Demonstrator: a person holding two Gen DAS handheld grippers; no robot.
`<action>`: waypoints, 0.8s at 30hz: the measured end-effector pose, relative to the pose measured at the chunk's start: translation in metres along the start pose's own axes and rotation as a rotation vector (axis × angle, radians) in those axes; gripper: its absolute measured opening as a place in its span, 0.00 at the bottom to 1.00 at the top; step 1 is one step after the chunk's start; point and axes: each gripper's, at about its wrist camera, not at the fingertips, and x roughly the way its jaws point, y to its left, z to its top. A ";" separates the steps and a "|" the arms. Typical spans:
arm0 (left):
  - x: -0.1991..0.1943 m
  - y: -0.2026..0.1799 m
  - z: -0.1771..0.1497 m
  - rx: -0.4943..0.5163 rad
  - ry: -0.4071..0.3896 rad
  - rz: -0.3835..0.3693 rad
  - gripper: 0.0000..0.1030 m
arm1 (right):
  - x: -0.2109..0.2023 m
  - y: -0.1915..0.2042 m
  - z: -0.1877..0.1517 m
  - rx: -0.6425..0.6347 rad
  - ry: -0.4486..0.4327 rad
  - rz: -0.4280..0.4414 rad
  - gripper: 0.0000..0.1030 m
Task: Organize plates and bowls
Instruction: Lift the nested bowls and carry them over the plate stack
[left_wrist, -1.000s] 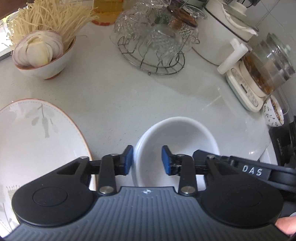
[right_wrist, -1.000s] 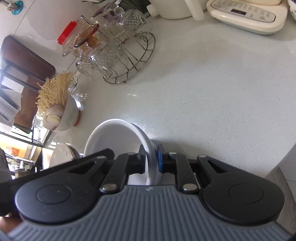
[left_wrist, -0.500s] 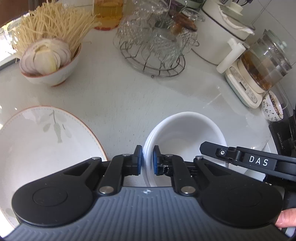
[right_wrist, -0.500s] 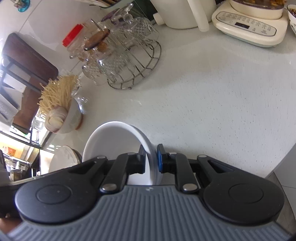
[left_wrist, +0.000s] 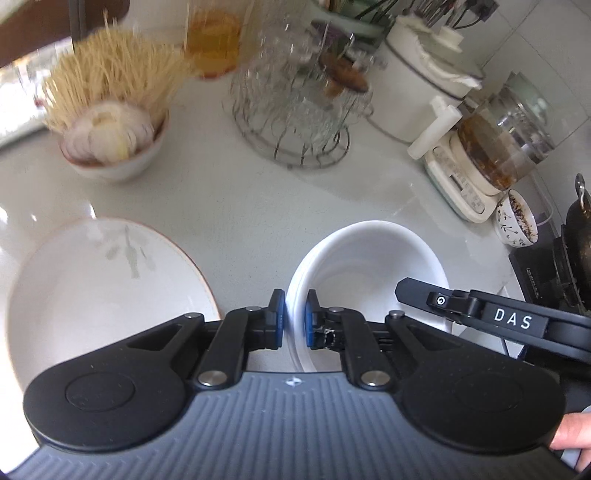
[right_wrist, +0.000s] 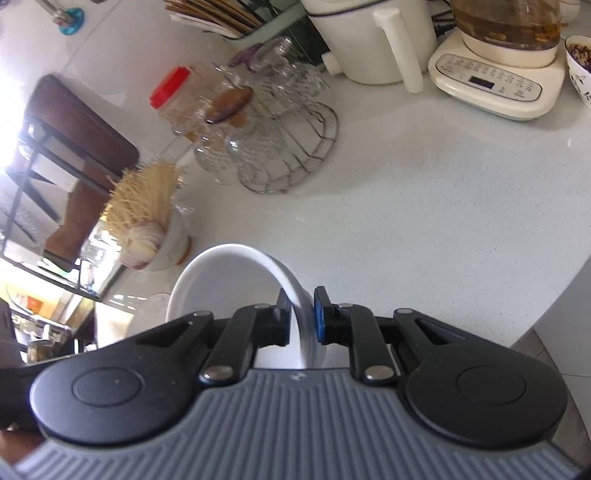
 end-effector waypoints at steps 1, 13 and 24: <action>-0.005 0.000 0.000 0.002 -0.006 -0.003 0.12 | -0.003 0.002 0.000 -0.008 -0.003 0.007 0.15; -0.055 0.031 0.010 -0.049 -0.095 -0.024 0.13 | -0.013 0.048 0.013 -0.071 -0.011 0.081 0.15; -0.089 0.084 -0.006 -0.194 -0.171 0.034 0.13 | 0.011 0.096 0.002 -0.185 0.050 0.182 0.15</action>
